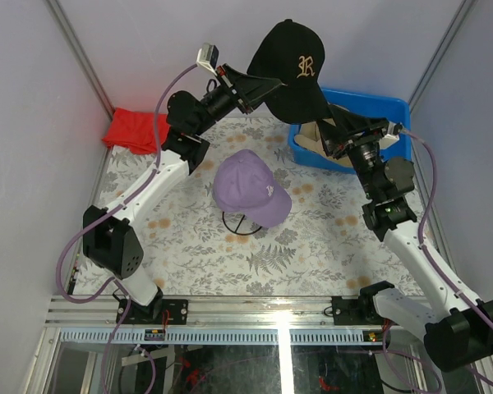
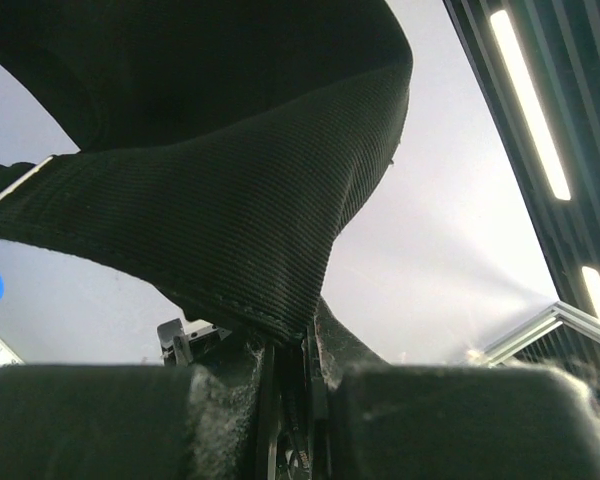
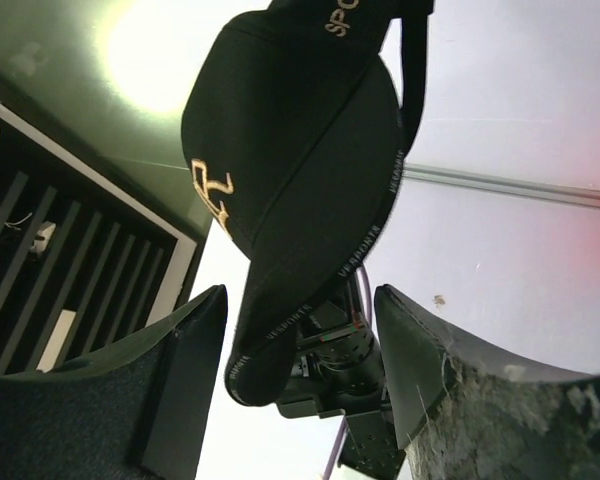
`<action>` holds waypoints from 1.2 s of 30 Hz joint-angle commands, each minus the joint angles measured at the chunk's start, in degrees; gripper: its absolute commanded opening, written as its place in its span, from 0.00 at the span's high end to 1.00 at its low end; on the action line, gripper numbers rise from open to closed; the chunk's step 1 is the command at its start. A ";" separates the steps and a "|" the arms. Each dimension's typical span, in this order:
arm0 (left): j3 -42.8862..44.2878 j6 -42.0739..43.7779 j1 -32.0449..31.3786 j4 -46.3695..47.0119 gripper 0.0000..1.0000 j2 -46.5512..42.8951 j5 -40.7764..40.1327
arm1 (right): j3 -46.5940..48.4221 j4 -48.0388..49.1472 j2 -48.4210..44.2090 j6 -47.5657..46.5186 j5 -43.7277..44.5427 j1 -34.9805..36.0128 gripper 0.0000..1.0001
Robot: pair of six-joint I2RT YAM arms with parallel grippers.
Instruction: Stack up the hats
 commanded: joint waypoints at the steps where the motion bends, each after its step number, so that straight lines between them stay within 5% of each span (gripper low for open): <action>1: -1.13 -0.05 -0.24 5.70 1.00 -1.61 -1.49 | 3.59 6.28 1.38 3.30 -1.77 -0.17 0.34; 34: -3.28 3.30 -1.86 6.40 1.00 1.55 -2.00 | 6.95 4.79 4.30 8.17 -6.07 0.69 0.66; 36: -2.93 3.65 -1.93 6.04 1.00 1.96 -1.86 | 7.00 4.65 4.48 8.12 -6.50 0.73 0.76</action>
